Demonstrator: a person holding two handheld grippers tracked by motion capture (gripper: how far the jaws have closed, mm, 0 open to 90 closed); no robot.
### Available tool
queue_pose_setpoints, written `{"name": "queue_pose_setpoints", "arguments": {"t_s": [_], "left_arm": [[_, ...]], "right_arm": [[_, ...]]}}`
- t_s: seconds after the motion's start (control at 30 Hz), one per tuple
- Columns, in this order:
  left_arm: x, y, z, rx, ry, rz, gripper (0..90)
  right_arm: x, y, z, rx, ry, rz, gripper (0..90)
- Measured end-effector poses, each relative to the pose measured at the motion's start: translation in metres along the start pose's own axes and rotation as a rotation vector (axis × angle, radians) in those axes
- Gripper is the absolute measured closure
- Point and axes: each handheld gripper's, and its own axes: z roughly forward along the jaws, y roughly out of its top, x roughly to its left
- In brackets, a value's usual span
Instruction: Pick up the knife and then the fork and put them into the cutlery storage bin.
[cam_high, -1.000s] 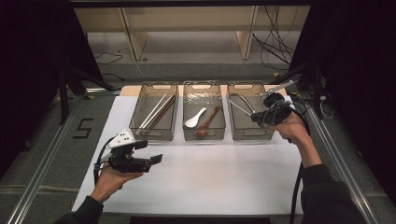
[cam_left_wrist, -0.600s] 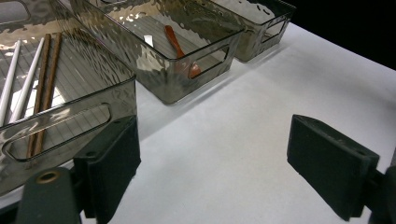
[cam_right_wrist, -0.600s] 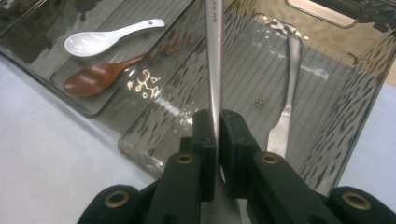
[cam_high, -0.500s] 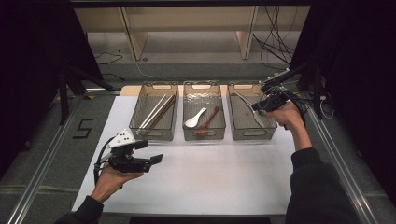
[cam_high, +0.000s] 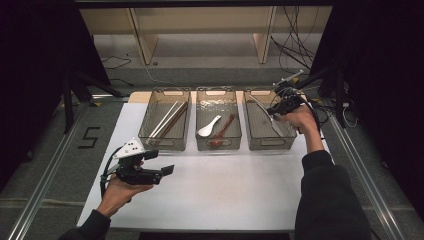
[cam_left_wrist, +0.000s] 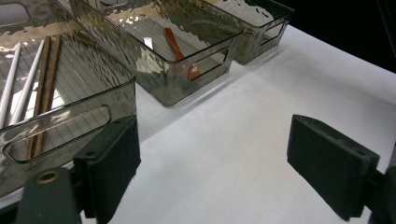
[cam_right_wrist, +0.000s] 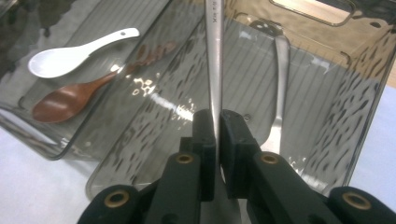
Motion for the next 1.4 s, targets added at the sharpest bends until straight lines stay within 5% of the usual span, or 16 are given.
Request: {"name": "queue_pose_setpoints", "arguments": {"t_s": [1.1,1.4], "left_arm": [[-0.001,0.0,0.0,0.0,-0.003,0.0,16.6],[0.0,0.0,0.0,-0.001,-0.003,0.001,16.6]], "right_arm": [[0.008,0.007,0.032,0.08,-0.096,0.012,85.1],[0.013,0.011,0.032,0.024,-0.068,0.005,73.4]]}}
